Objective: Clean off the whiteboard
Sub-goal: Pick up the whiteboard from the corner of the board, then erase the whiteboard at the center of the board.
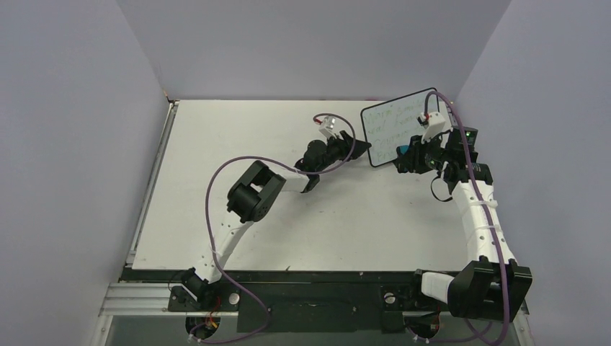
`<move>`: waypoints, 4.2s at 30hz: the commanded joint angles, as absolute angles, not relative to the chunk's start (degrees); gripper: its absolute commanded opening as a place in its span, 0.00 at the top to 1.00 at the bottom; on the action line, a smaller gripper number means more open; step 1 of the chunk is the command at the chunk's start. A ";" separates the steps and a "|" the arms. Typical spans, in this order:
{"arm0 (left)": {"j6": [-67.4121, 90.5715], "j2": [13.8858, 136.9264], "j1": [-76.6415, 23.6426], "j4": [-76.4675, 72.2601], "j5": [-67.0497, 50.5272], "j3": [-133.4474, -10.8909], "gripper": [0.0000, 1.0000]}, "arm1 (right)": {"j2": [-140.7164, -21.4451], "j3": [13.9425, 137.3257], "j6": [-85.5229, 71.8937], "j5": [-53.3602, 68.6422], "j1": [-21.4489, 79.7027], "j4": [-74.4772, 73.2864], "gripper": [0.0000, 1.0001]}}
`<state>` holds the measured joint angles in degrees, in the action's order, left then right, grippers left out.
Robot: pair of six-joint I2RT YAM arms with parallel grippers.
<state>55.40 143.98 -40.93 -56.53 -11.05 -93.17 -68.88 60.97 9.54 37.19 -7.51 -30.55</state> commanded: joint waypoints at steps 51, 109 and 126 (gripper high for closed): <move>40.56 137.03 -41.11 -55.39 -14.84 -110.32 1.00 | -65.57 60.28 11.42 49.59 -10.94 -29.24 1.00; 51.86 85.21 -47.79 -69.18 -15.84 -18.48 1.00 | -80.10 70.65 10.97 16.31 43.78 -27.26 1.00; 57.06 92.36 -47.36 -79.14 -17.89 -19.14 1.00 | -82.69 68.57 14.69 9.63 45.04 -29.41 1.00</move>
